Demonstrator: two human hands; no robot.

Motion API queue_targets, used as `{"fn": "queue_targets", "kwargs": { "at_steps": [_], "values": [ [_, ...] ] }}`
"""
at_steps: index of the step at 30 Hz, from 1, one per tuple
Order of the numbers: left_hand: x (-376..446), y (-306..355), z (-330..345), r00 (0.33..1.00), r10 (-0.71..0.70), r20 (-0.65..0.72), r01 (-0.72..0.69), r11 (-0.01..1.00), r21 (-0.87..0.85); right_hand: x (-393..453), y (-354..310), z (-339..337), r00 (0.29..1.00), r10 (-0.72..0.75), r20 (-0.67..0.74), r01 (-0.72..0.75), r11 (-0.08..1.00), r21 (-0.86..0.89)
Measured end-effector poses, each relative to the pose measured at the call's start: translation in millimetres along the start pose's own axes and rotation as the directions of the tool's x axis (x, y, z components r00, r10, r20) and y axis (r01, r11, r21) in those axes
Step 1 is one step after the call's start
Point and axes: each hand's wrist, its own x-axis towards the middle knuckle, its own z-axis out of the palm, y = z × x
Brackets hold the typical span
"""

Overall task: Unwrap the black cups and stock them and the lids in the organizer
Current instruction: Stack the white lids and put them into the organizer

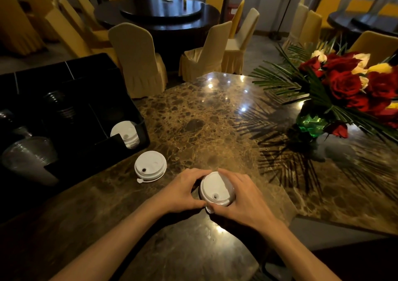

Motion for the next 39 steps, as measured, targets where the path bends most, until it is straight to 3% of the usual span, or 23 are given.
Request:
{"fn": "queue_targets", "kwargs": {
  "at_steps": [11, 17, 23, 32, 39],
  "values": [
    [-13, 4, -17, 0.994, 0.008, -0.105, -0.001, 0.998, 0.068, 15, -18, -5, 0.997, -0.074, 0.012, 0.074, 0.997, -0.001],
    [-36, -13, -65, 0.961, -0.119, -0.250, 0.137, 0.989, 0.056, 64, -55, 2, 0.974, -0.223, 0.038, 0.223, 0.975, 0.003],
    [-66, -40, -100, 0.882, -0.284, -0.376, 0.318, 0.948, 0.030, 113, -98, 35, 0.957, -0.288, 0.045, 0.287, 0.958, 0.022],
    [-75, -69, -98, 0.826, -0.437, -0.356, 0.390, 0.899, -0.199, 132, -119, 84, 0.970, -0.239, 0.043, 0.239, 0.971, -0.009],
    [-73, -82, -84, 0.806, -0.498, -0.320, 0.478, 0.867, -0.144, 133, -115, 91, 0.976, -0.171, 0.133, 0.176, 0.984, -0.029]
  ]
}}
